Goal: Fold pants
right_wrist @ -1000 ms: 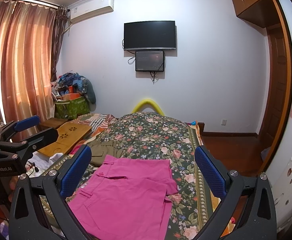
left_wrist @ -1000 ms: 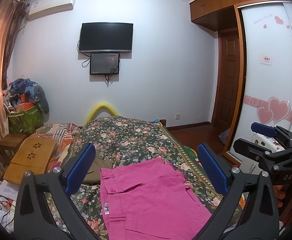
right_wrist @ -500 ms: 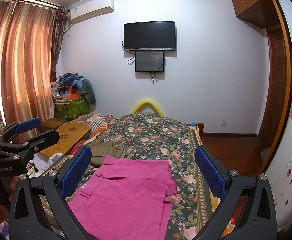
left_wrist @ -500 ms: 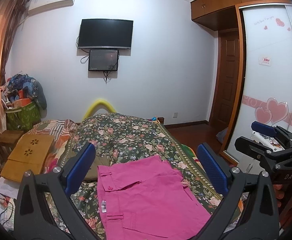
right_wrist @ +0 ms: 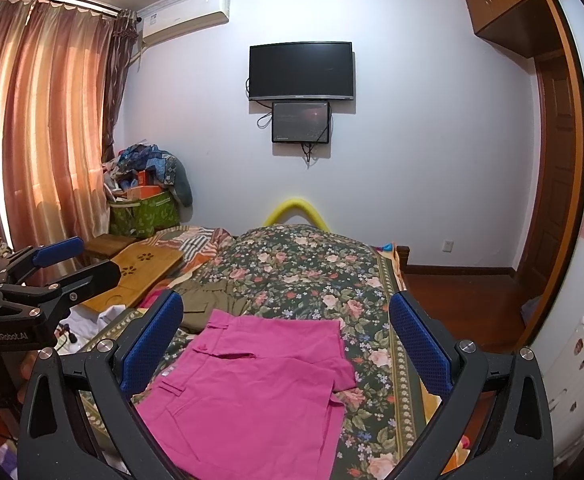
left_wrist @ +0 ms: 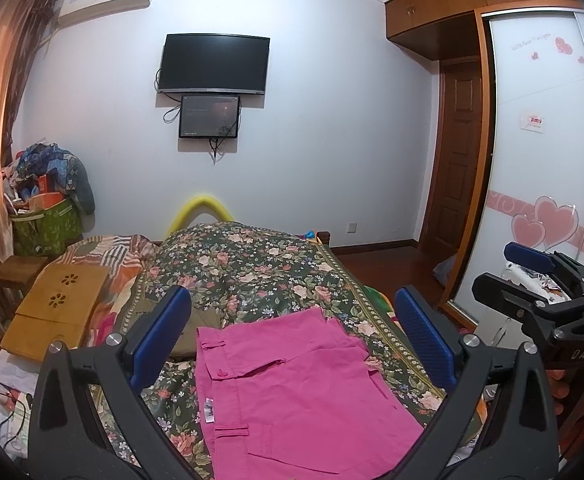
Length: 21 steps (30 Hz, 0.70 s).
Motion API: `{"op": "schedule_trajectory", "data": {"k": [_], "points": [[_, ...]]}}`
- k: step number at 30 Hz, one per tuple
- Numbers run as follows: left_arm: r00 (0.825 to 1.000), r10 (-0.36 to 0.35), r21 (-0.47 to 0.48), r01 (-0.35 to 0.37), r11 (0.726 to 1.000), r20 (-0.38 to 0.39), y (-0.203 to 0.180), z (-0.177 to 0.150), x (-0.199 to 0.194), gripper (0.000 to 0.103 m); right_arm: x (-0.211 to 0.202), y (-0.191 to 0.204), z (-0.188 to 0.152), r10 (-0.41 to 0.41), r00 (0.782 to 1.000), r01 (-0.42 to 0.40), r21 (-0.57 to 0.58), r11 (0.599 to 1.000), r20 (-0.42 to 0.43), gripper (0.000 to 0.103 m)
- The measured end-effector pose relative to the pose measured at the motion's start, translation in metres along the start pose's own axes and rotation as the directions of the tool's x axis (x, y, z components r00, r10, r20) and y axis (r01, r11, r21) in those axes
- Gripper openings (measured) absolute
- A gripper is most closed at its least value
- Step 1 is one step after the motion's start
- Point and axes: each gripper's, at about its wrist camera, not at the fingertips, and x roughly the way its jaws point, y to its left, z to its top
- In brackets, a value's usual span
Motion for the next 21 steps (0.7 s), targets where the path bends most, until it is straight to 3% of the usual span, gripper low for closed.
{"op": "schedule_trajectory", "data": {"k": [11,21], "points": [[1.0,0.023,0.012,-0.023,1.0,-0.017,0.002,-0.001,0.012,0.103,0.006,-0.001,-0.001,0.0,1.0,0.0,-0.007,1.0,-0.001,0.103],[0.992,0.043,-0.047,-0.048,0.998,-0.118,0.03,-0.009,0.067,0.103,0.048,-0.019,-0.016,-0.01,0.996,0.008,-0.021,1.0,-0.086,0.103]]}}
